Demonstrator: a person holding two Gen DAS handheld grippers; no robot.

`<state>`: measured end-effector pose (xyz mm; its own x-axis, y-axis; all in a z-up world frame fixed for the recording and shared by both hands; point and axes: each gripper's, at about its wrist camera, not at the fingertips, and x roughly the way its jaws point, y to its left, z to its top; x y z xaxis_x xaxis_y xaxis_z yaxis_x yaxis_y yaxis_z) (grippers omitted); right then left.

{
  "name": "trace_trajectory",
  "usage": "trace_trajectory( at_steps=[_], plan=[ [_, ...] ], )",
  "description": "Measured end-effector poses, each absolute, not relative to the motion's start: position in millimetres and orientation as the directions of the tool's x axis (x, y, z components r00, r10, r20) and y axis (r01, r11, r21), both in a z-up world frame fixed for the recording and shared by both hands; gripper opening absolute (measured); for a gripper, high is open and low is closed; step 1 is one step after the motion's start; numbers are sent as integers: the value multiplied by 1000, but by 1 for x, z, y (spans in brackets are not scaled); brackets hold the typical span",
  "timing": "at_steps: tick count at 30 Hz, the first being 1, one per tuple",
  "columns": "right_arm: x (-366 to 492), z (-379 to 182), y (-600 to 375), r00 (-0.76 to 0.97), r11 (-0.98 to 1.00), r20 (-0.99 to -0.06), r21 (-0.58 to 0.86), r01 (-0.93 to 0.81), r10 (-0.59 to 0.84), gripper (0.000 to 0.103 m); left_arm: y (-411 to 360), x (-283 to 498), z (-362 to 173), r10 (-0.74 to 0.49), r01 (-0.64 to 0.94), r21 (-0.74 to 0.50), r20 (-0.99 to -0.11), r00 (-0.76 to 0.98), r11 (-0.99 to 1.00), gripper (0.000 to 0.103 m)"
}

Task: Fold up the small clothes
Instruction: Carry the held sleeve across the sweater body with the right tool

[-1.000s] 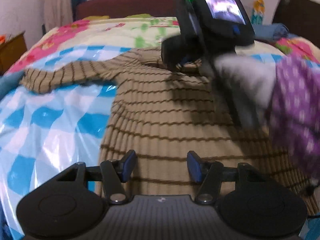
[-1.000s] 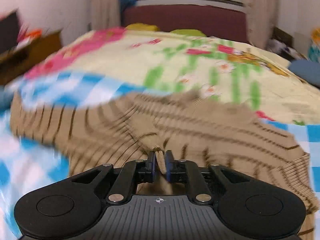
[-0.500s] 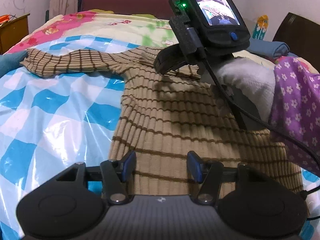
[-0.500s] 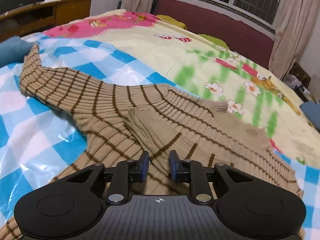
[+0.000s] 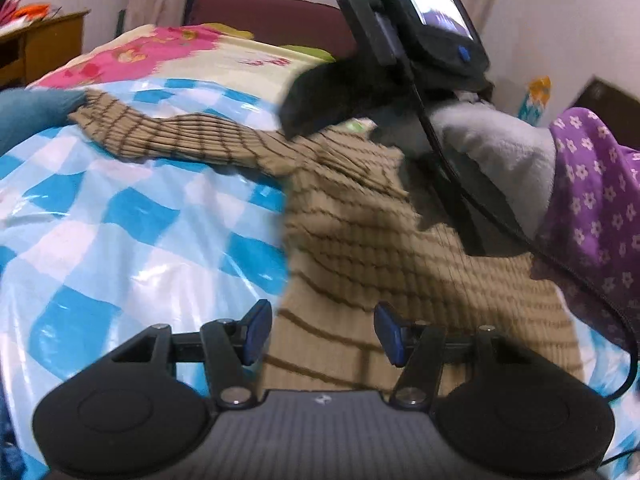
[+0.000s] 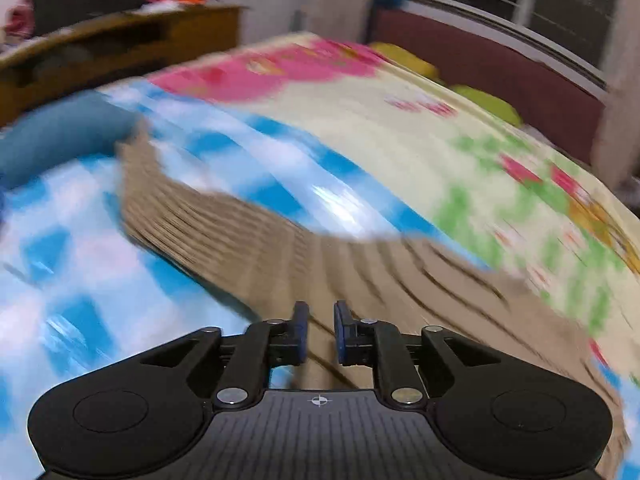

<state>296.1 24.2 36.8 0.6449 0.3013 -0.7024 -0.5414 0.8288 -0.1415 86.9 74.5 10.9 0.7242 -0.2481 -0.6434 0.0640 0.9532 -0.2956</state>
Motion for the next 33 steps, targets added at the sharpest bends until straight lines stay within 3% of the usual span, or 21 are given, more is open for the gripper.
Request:
trace_trajectory(
  at_steps=[3,4,11,19,20,23,27,33],
  plan=[
    [297,45,84,580,736,-712,-133,-664,395,38,101,92,19,-206,6,-299,-642,739,954,61],
    [296,45,105,561,703,-712,-133,-698,422,39,110,92,21,-178,-18,-287,-642,746,958,61],
    [303,22,209,493,601,-721,-134,-788,486,39,156,94,17,-74,-142,-281,-638,766,949,61],
    [334,-21,250,595,671,-730,-256,-696,338,39,176,93,7,-47,-208,-307,-654,755,929,61],
    [334,-21,250,599,671,-729,-264,-693,332,37,176,93,7,-45,-213,-308,-656,754,927,61],
    [327,-19,254,608,644,-731,-310,-699,308,14,174,92,6,-48,-221,-315,-663,747,923,61],
    [322,18,220,586,714,-710,-167,-680,391,12,167,91,10,-39,-213,-299,-657,753,930,61],
    [305,102,105,671,822,-542,68,-566,506,12,141,91,22,-42,-154,-248,-639,768,956,61]
  ],
)
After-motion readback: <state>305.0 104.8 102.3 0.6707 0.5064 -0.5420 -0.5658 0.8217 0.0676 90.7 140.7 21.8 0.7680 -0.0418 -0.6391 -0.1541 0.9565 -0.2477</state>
